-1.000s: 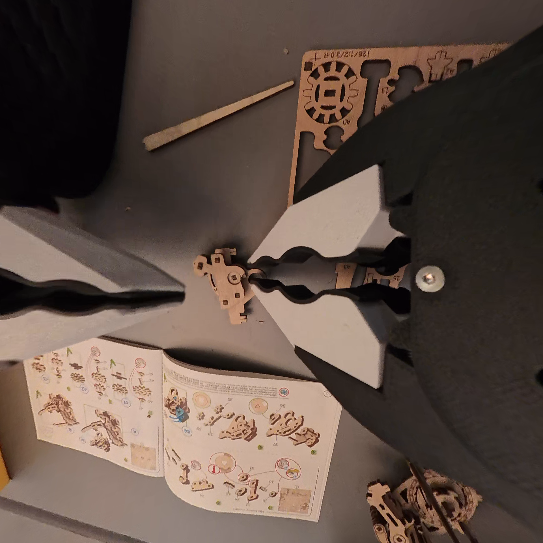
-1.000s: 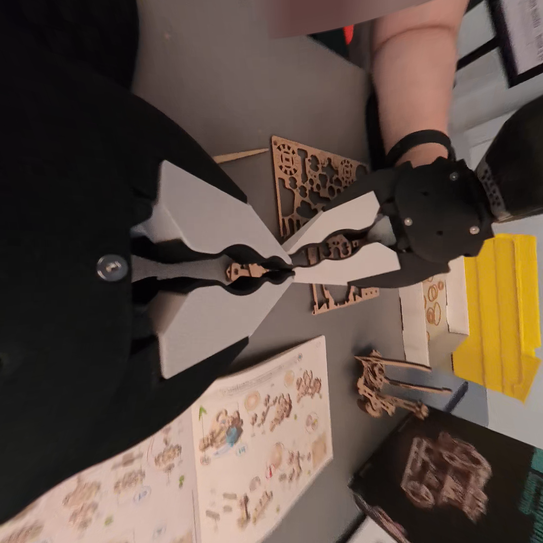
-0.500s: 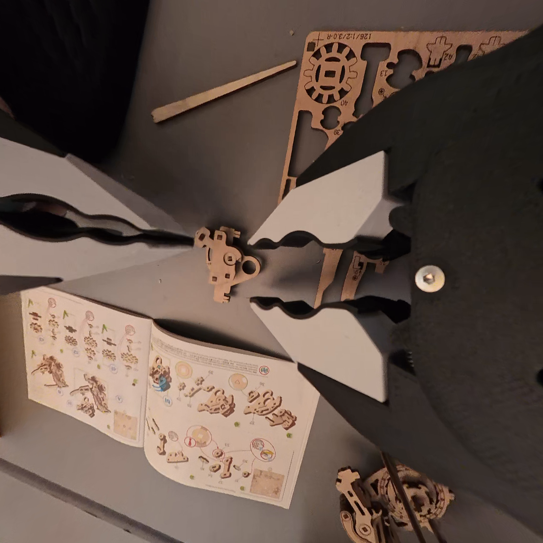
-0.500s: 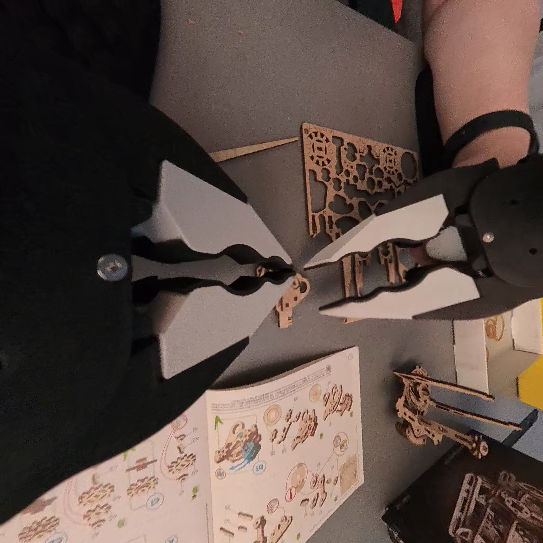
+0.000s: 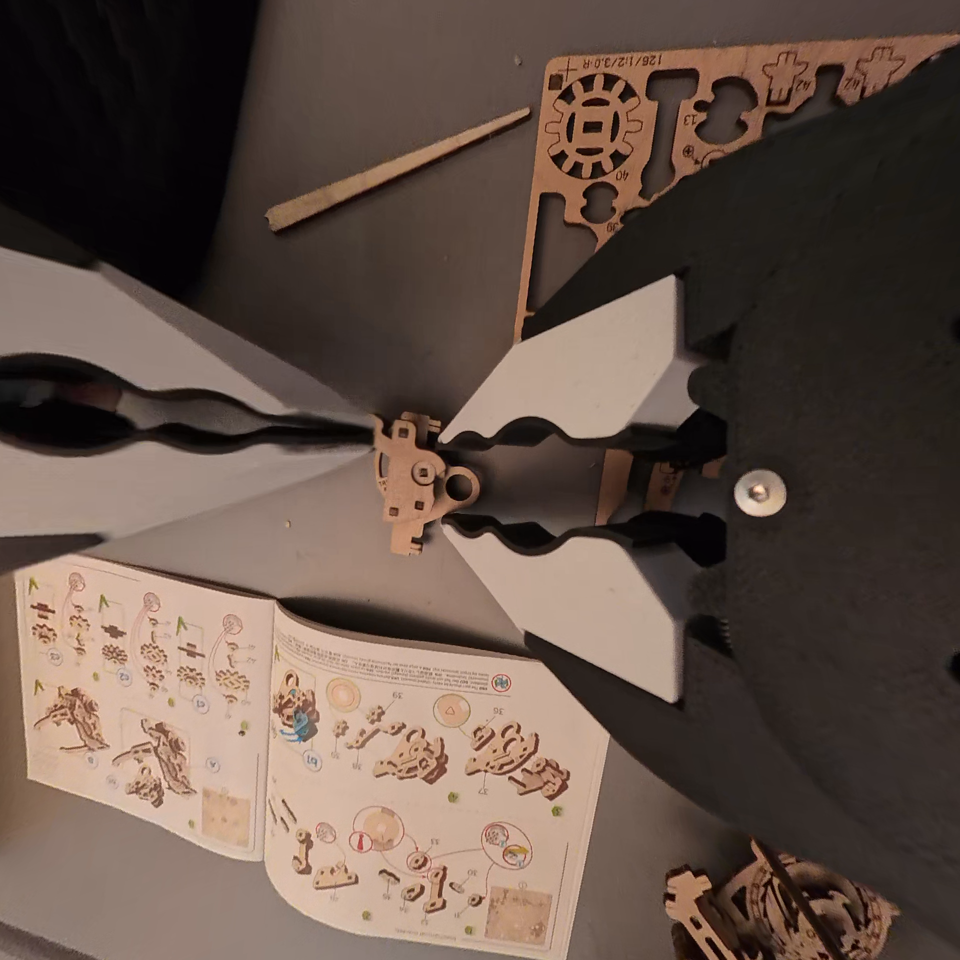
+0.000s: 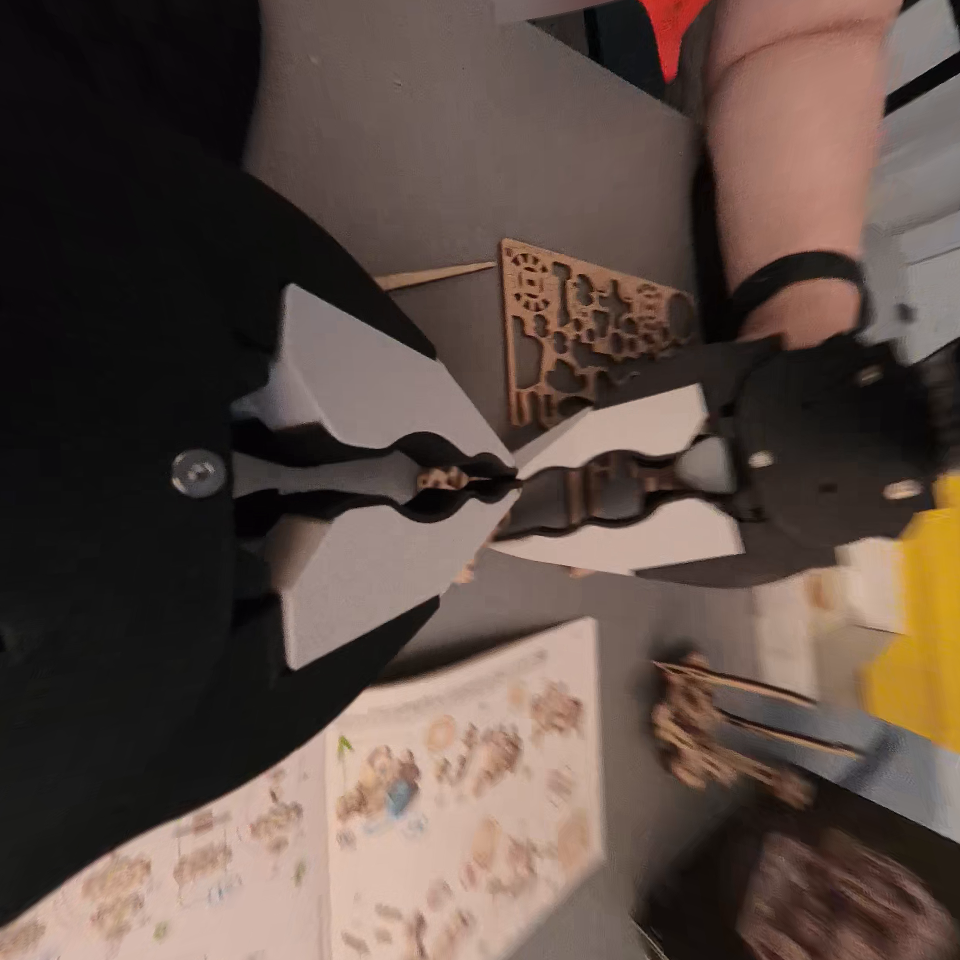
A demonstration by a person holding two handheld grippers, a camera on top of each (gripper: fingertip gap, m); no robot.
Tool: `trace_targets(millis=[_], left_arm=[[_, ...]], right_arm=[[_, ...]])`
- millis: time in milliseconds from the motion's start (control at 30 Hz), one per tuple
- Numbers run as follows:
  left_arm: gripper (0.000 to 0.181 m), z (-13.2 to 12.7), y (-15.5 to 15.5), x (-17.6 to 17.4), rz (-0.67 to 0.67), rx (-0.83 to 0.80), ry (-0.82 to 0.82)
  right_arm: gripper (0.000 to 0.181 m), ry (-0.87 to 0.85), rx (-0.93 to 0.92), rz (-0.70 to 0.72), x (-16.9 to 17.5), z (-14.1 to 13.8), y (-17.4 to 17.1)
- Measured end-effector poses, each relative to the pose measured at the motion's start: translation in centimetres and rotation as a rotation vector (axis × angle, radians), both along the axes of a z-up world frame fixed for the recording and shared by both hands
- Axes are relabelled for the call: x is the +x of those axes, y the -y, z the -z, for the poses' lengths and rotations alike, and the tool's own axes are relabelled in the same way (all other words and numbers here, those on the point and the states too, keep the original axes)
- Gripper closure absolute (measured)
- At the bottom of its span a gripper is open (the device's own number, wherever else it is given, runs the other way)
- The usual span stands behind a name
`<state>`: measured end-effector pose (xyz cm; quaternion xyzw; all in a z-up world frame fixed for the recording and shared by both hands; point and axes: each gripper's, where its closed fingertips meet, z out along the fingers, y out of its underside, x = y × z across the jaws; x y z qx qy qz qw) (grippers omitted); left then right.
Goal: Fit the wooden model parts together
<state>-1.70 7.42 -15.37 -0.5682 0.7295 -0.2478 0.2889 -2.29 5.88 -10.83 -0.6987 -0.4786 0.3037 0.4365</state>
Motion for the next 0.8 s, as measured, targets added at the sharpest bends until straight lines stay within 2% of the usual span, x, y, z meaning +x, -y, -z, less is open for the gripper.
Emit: trace_targets(millis=[33, 67, 100, 133, 200, 233, 267, 300, 400, 433, 467, 500, 533, 600, 667, 800], left_arm=[[0.159, 0.0, 0.1, 0.0, 0.007, 0.002, -0.001], [0.159, 0.0, 0.1, 0.0, 0.007, 0.011, -0.003], [0.159, 0.0, 0.0, 0.0, 0.005, 0.021, -0.007], [0.159, 0.1, 0.0, -0.1, 0.006, 0.026, -0.012], [0.159, 0.1, -0.1, -0.3, 0.003, 0.026, -0.016], [0.159, 0.2, -0.1, -0.3, 0.004, 0.026, -0.018], [0.159, 0.2, -0.1, -0.4, 0.005, 0.024, -0.017], [0.16, 0.2, -0.1, -0.4, 0.004, 0.022, -0.02], [0.162, -0.2, 0.2, -0.1, 0.011, 0.008, 0.002], [0.163, -0.1, 0.2, -0.1, 0.012, 0.011, -0.001], [0.163, 0.0, 0.2, 0.0, 0.015, 0.013, -0.005], [0.164, 0.1, 0.3, -0.1, 0.022, 0.014, -0.012], [0.18, -0.1, 0.5, -0.1, 0.033, 0.017, 0.003], [0.18, 0.1, 0.2, -0.4, 0.023, 0.045, -0.015], [0.179, 0.2, 0.3, -0.3, 0.027, 0.041, -0.004], [0.167, 0.3, 0.2, -0.3, 0.01, 0.034, 0.001]], right_arm=[[0.181, -0.011, 0.052, -0.005, -0.2, -0.5, 0.1], [0.181, 0.046, 0.021, -0.008, -0.2, 1.1, 0.1], [0.174, 0.147, -0.077, -0.017, 0.2, 3.9, 0.3], [0.181, 0.029, -0.098, 0.002, -0.2, 2.2, 0.0], [0.181, 0.032, 0.005, 0.019, 0.3, 0.6, -0.4], [0.181, 0.038, 0.009, 0.015, 0.2, 1.0, -0.3], [0.181, 0.105, -0.071, 0.001, 0.3, 3.2, -0.1], [0.181, 0.074, -0.096, -0.004, 0.1, 3.1, -0.1], [0.181, 0.001, 0.042, 0.01, -0.3, -0.8, -0.4], [0.181, 0.018, 0.008, 0.005, -0.5, 0.2, -0.3], [0.181, 0.099, -0.081, -0.005, -0.5, 3.1, -0.2], [0.181, 0.071, -0.105, -0.015, -0.7, 3.1, -0.1], [0.181, 0.044, -0.065, -0.016, -0.7, 1.5, -0.1], [0.181, 0.027, 0.03, 0.005, -0.2, 0.2, -0.3], [0.181, 0.094, -0.093, -0.02, 0.0, 3.4, 0.1], [0.181, 0.018, 0.024, -0.013, -0.2, 0.1, -0.2]])
